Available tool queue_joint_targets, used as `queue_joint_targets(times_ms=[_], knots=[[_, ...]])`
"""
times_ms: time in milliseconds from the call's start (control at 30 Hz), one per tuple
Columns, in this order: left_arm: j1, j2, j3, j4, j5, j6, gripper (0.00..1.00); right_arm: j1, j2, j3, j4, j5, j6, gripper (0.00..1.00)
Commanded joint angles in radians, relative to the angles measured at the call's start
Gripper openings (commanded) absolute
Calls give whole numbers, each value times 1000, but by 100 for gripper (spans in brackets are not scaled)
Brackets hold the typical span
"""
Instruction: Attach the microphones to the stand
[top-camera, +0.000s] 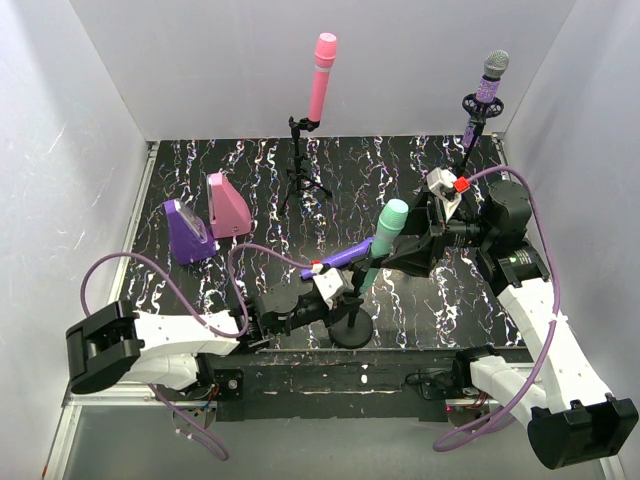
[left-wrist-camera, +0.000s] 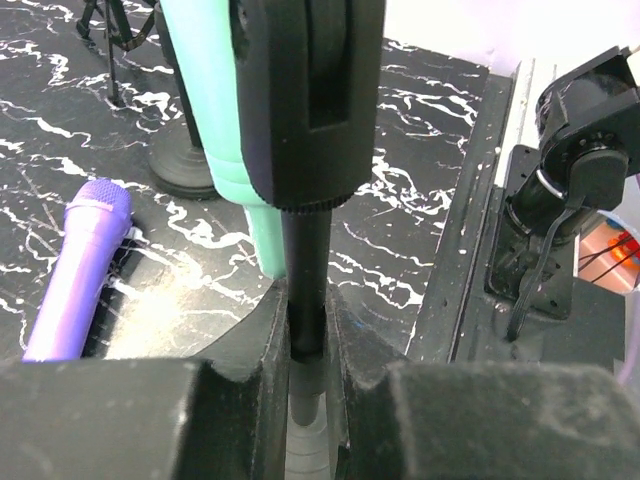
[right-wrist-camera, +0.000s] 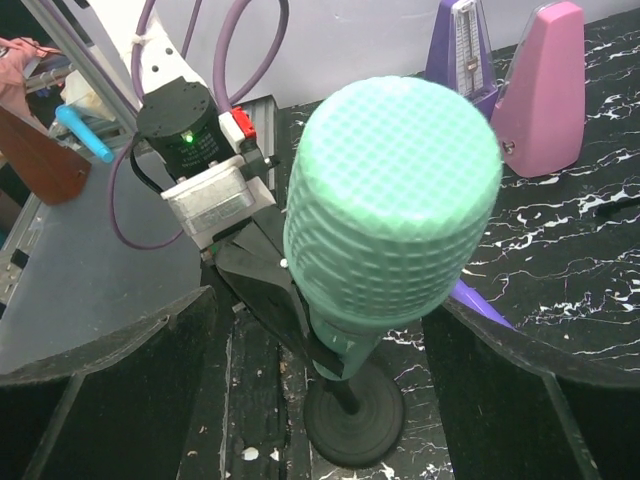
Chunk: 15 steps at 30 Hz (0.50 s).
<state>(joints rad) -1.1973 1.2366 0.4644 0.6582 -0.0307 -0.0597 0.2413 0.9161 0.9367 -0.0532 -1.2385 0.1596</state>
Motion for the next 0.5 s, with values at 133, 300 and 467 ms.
queue_joint_targets(times_ms=[133, 300, 467], knots=[[13, -218, 19, -155, -103, 130, 0, -8, -16, 63, -169, -7, -184, 91], [67, -324, 34, -270, -100, 149, 0, -17, -26, 77, -194, -41, -207, 92], [169, -402, 65, -362, -48, 143, 0, -22, -34, 74, -212, -65, -226, 93]])
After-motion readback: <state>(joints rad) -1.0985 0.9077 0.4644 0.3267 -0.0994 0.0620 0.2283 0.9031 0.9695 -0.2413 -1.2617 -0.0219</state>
